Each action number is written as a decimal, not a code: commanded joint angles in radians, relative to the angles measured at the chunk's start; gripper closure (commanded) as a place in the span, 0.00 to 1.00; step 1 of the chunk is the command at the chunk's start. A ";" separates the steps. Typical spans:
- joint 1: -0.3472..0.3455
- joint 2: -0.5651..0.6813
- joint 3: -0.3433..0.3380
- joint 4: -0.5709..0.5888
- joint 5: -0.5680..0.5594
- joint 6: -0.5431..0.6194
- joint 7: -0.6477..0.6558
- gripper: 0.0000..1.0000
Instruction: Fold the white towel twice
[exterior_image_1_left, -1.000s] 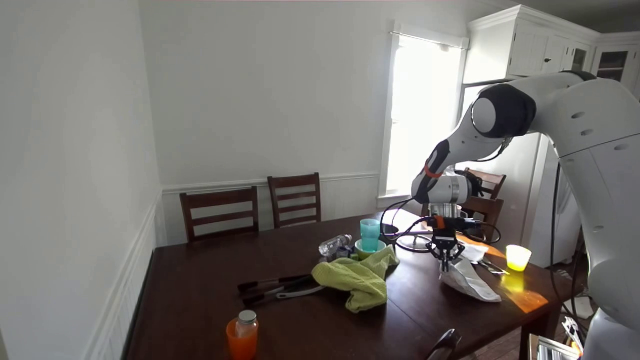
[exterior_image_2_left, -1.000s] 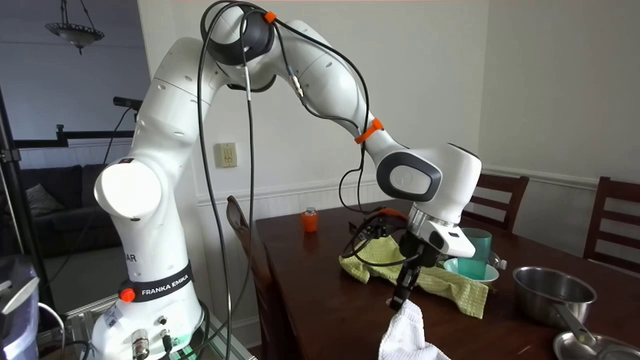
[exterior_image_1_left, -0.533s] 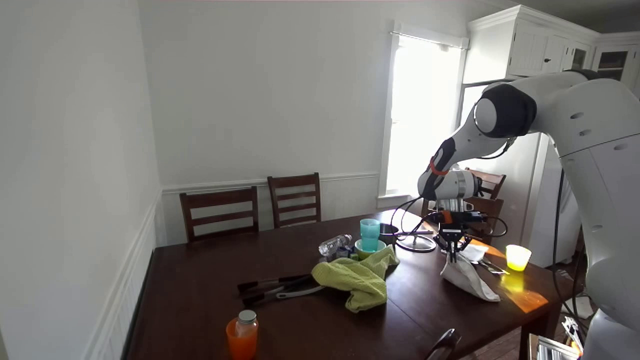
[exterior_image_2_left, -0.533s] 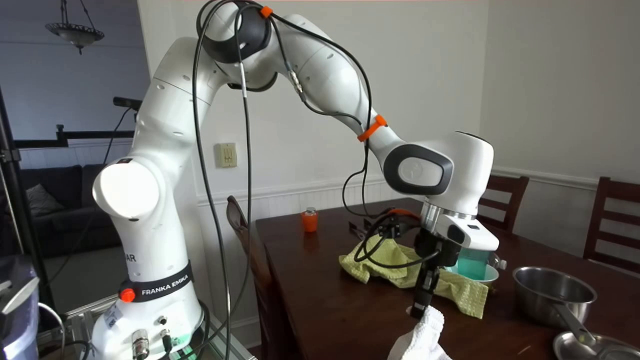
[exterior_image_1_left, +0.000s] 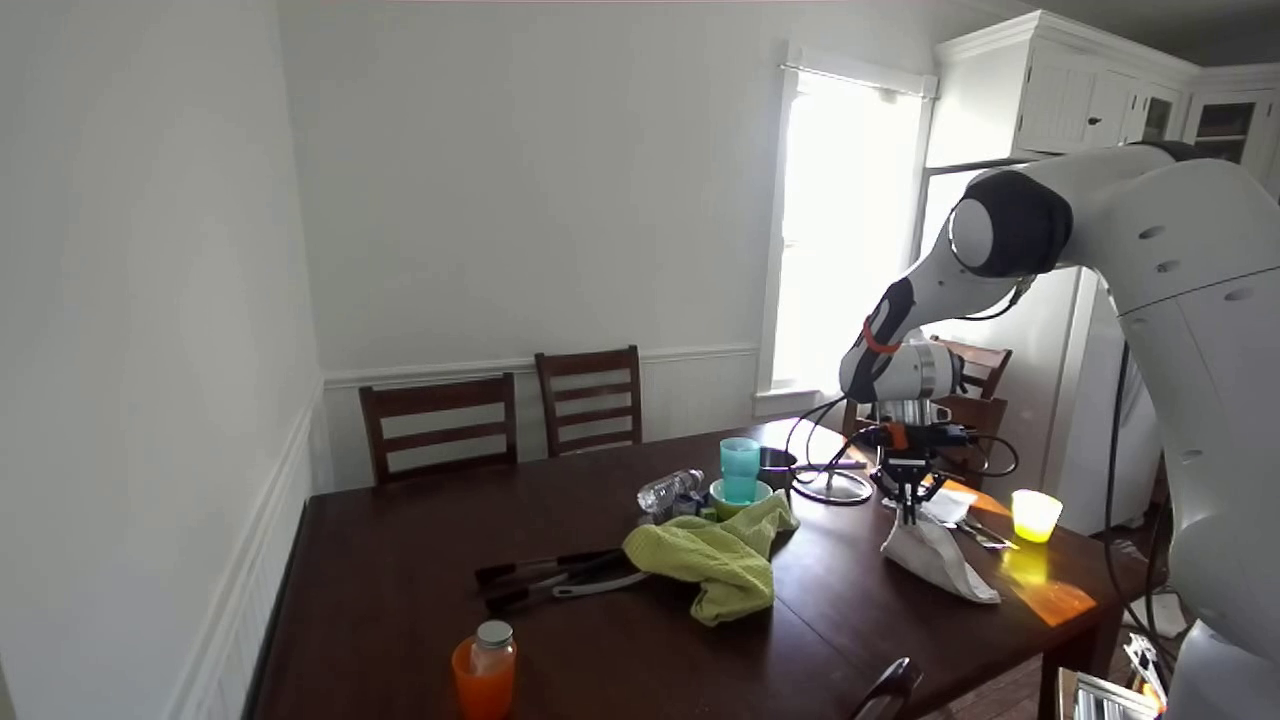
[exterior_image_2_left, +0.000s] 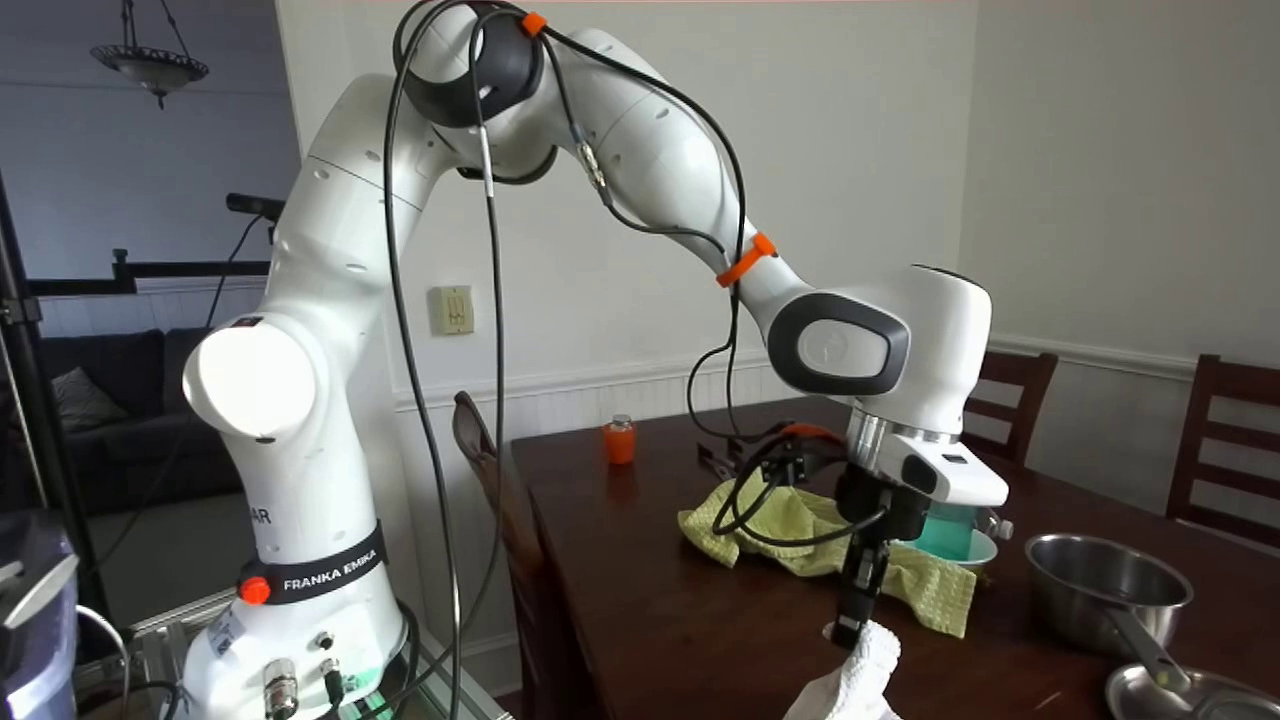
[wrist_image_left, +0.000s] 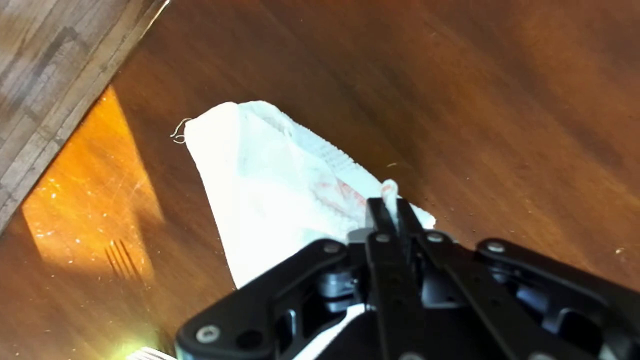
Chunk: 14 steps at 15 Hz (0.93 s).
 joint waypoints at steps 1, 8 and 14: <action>-0.011 0.003 0.008 0.004 -0.016 0.005 0.008 0.99; -0.035 0.044 0.005 0.029 -0.040 0.058 -0.050 0.99; -0.071 0.082 0.006 0.052 -0.066 0.122 -0.120 0.99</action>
